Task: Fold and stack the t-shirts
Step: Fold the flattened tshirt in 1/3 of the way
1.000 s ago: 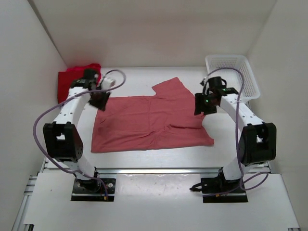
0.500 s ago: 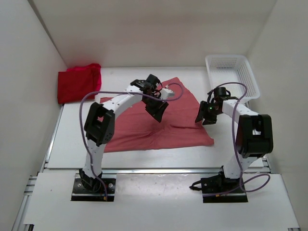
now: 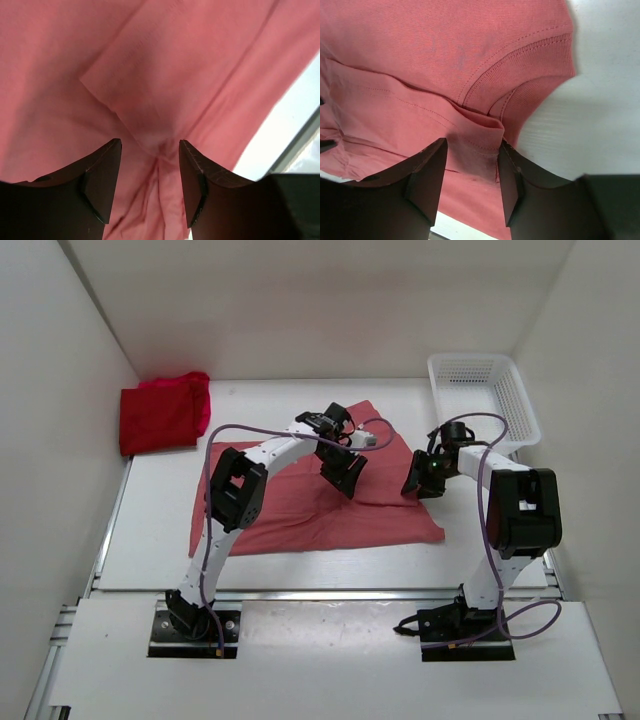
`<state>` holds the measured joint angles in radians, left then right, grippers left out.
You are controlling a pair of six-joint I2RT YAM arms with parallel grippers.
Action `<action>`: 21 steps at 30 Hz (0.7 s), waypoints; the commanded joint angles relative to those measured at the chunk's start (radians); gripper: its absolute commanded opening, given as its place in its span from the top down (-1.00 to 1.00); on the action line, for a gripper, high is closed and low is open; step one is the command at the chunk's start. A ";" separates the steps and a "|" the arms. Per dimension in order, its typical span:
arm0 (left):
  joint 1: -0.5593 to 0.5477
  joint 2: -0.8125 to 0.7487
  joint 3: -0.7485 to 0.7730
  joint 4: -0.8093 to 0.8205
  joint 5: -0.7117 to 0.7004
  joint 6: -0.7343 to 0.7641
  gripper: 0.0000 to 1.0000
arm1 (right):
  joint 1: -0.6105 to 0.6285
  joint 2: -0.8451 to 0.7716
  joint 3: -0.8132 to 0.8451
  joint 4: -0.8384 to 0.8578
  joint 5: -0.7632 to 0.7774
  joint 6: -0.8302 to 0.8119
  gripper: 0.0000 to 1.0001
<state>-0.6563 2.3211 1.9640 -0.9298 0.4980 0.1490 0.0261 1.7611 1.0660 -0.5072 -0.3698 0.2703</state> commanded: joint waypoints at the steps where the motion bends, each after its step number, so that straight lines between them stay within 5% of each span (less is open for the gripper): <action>1: 0.001 0.017 0.056 0.042 0.007 -0.048 -0.21 | 0.005 -0.026 0.017 0.027 -0.018 0.007 0.13; 8: 0.011 0.080 0.098 0.059 0.053 -0.077 -0.18 | 0.001 -0.057 0.006 0.019 -0.024 0.007 0.35; 13: 0.004 0.084 0.112 0.075 0.065 -0.083 0.53 | -0.006 -0.054 0.023 0.010 -0.026 0.003 0.63; 17: 0.009 0.087 0.119 0.082 0.067 -0.094 0.84 | -0.006 -0.043 0.049 0.015 -0.035 -0.006 1.00; 21: 0.024 0.061 0.107 0.081 0.066 -0.092 0.96 | 0.004 -0.046 0.071 0.013 -0.040 -0.019 0.98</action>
<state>-0.6464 2.4226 2.0434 -0.8700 0.5365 0.0612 0.0250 1.7451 1.0889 -0.5117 -0.3958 0.2657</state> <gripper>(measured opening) 0.031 0.028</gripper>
